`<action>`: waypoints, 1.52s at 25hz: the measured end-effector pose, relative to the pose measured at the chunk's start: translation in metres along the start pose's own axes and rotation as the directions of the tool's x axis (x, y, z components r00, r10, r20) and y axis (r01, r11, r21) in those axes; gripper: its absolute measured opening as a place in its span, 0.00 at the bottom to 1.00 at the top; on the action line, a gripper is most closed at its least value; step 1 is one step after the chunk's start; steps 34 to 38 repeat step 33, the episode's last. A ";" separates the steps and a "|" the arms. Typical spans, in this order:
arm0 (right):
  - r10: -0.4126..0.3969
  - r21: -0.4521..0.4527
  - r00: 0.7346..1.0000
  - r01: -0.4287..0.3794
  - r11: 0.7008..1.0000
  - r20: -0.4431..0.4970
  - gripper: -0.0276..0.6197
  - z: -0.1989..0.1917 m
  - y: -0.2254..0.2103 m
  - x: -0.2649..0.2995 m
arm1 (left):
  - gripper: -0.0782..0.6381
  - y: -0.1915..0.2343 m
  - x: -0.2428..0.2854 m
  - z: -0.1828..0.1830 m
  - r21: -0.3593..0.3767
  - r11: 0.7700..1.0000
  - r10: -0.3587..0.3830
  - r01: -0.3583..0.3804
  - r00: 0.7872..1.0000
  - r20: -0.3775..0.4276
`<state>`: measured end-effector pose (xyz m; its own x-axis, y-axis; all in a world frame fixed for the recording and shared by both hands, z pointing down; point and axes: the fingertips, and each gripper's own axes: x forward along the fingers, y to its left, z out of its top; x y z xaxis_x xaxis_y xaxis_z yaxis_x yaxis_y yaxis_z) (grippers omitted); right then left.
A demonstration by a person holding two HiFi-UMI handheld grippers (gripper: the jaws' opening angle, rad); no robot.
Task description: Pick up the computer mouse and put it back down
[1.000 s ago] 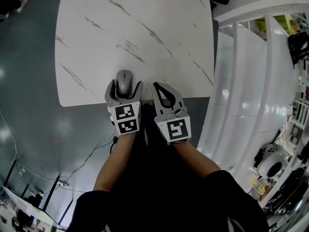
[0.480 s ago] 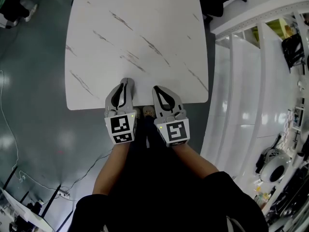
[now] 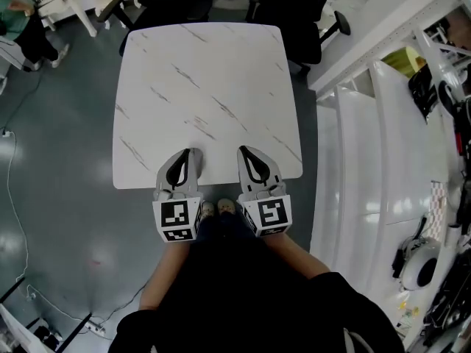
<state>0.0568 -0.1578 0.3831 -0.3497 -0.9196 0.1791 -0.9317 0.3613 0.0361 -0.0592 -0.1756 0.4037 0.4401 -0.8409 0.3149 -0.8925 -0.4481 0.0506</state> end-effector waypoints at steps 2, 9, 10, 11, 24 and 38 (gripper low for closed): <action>-0.016 -0.009 0.999 0.016 1.000 0.029 0.07 0.017 -0.004 -0.007 | 0.12 -0.003 -0.009 0.018 0.017 1.000 -0.005 0.004 0.999 0.031; -0.043 -0.069 0.994 0.050 0.996 0.105 0.07 0.067 -0.012 -0.031 | 0.12 -0.016 -0.040 0.075 0.056 0.998 -0.024 0.015 0.988 0.156; -0.042 -0.070 0.992 0.051 0.996 0.117 0.07 0.071 -0.013 -0.033 | 0.12 -0.017 -0.043 0.080 0.058 0.998 -0.025 0.015 0.985 0.168; -0.041 -0.067 0.991 0.050 0.996 0.130 0.07 0.074 -0.013 -0.035 | 0.12 -0.019 -0.045 0.083 0.059 0.998 -0.026 0.016 0.984 0.178; -0.012 -0.059 0.988 0.021 0.998 0.156 0.07 0.082 -0.003 -0.044 | 0.12 -0.026 -0.061 0.093 0.071 0.997 -0.030 0.015 0.976 0.214; 0.003 -0.069 0.988 0.008 0.998 0.157 0.07 0.080 -0.005 -0.044 | 0.12 -0.028 -0.061 0.091 0.078 0.997 -0.035 0.018 0.976 0.216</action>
